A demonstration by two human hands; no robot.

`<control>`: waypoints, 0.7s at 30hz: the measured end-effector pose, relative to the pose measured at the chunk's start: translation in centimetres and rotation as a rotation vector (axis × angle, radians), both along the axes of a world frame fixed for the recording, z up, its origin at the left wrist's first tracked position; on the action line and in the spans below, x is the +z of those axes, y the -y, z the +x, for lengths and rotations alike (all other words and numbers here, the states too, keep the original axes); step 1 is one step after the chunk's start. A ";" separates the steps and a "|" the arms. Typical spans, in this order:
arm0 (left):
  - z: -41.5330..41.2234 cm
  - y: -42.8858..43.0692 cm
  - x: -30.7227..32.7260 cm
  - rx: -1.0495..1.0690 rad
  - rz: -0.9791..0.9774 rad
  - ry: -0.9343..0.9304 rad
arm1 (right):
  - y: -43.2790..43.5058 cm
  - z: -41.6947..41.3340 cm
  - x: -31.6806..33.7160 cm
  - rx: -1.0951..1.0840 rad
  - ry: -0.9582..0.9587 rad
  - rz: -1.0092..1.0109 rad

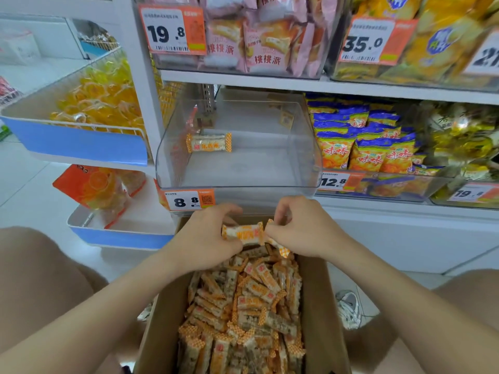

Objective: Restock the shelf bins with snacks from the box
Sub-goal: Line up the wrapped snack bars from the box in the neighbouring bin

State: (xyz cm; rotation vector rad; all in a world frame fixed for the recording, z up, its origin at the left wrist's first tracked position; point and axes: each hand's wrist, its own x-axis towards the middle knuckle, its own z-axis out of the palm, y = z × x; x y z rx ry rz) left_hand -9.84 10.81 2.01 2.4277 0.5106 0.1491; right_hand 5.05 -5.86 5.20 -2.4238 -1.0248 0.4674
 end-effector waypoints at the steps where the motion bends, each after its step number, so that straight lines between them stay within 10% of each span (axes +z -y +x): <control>1: 0.2 0.1 0.3 0.001 0.034 -0.030 | 0.0 0.1 0.3 0.026 -0.012 0.006; 7: 0.9 -0.6 1.5 0.065 0.029 -0.047 | 0.1 1.1 1.6 0.032 -0.072 0.273; 15: 1.0 -0.7 4.3 0.251 -0.567 0.229 | -0.3 0.2 1.1 -0.077 -0.151 0.896; 21: 1.3 0.3 5.3 0.287 -0.532 0.403 | -1.4 0.1 1.2 -0.050 -0.350 0.826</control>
